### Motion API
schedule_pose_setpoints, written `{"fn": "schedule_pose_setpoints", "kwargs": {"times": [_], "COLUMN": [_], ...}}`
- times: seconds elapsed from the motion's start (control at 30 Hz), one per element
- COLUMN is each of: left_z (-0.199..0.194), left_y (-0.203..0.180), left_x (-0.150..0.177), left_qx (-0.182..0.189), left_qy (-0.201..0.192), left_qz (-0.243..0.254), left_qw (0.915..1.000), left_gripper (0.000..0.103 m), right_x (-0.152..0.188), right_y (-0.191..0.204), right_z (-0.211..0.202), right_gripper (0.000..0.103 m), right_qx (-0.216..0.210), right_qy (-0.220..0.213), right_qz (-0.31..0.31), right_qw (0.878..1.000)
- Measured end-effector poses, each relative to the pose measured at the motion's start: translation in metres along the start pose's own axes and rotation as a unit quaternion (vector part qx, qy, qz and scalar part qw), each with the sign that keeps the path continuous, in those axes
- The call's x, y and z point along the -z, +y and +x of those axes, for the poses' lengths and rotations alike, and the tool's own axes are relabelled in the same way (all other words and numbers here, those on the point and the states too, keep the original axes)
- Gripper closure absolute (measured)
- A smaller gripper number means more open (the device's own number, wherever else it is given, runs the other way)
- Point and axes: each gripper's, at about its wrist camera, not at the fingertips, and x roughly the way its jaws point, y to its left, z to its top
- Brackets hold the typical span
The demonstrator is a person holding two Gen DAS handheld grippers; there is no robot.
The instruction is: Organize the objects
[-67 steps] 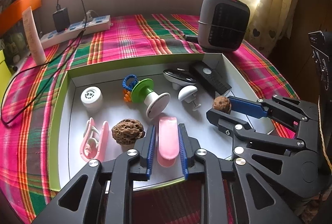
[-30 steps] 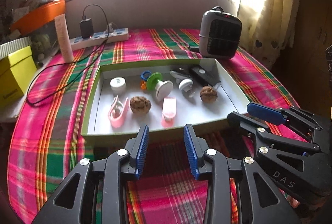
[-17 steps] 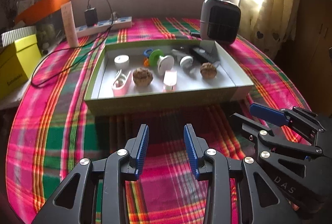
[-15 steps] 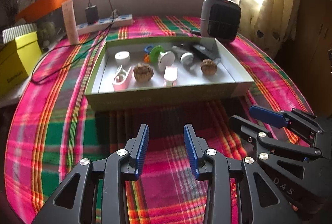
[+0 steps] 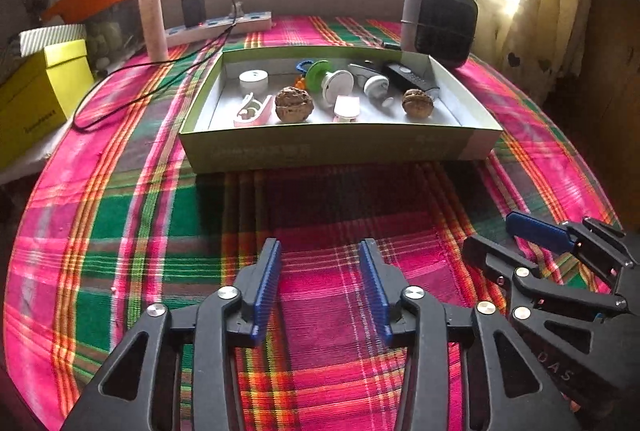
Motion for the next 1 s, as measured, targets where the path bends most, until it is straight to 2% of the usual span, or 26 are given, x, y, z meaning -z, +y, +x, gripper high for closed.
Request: {"fn": "schedule_pose_setpoints", "kwargs": {"times": [0.13, 0.33, 1.0], "left_z": [-0.0004, 0.0003, 0.0006], "left_y": [-0.0033, -0.0096, -0.0093], "left_x": [0.0018, 0.0031, 0.0026], "left_qx": [-0.007, -0.023, -0.022], "left_qy": [0.002, 0.004, 0.004], "left_qz": [0.005, 0.022, 0.018], "left_qw": [1.0000, 0.9995, 0.9996], "left_gripper": [0.058, 0.054, 0.053], "right_x": [0.0000, -0.0008, -0.0007], "right_y": [-0.0023, -0.0021, -0.0019], "right_z": [0.0001, 0.0007, 0.0004], "right_gripper": [0.049, 0.047, 0.045], "right_qx": [0.006, 0.008, 0.008], "right_qy": [-0.002, -0.001, -0.001], "right_qz": [0.006, 0.007, 0.007], "right_qw": [1.000, 1.000, 1.000]}}
